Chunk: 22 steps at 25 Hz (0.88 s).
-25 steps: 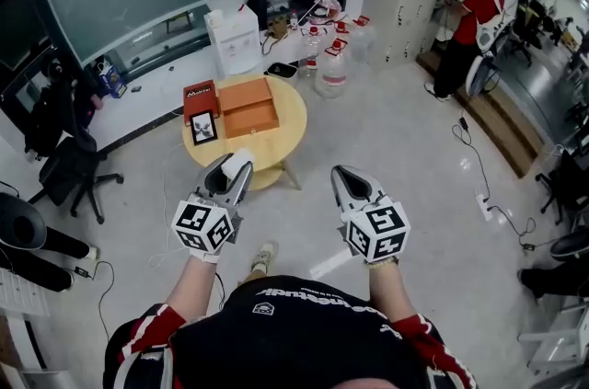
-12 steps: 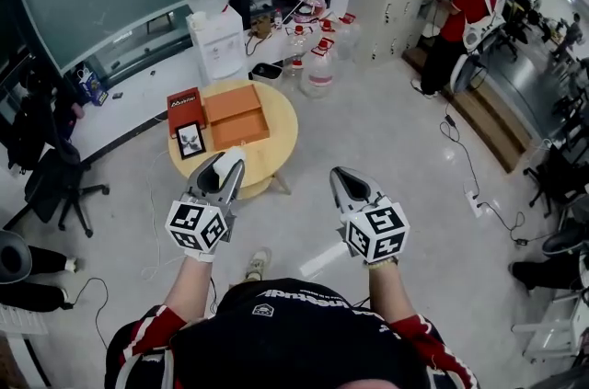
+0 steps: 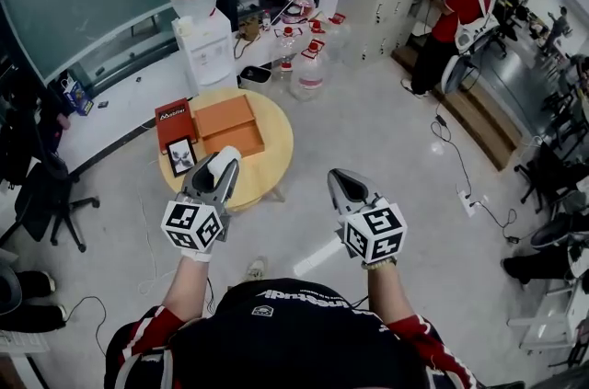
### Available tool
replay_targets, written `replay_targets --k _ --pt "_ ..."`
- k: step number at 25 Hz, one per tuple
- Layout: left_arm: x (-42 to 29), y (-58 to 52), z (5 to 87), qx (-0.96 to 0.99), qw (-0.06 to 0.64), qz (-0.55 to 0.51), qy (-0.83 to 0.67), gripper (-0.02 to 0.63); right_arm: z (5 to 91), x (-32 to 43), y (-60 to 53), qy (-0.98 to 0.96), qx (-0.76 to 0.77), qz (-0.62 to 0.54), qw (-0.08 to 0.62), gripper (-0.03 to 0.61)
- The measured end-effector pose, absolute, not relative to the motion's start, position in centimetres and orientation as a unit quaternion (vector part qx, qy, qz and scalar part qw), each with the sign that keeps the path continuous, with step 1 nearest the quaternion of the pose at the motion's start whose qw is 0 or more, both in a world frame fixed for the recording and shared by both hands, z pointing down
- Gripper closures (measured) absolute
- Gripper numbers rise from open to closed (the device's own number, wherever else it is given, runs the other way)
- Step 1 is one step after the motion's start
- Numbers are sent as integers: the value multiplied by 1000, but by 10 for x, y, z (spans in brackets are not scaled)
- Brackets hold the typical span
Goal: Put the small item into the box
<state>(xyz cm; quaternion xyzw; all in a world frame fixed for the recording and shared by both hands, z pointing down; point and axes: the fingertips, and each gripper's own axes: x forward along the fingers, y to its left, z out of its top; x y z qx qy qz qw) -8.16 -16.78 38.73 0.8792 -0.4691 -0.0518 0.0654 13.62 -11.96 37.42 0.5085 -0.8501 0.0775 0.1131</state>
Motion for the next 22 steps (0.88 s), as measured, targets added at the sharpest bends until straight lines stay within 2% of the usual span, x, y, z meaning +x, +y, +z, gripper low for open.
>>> replay_targets --k 22 --pt "-126 -311 396 918 64 -24 -391 427 377 66 -238 -822 553 85 107 546"
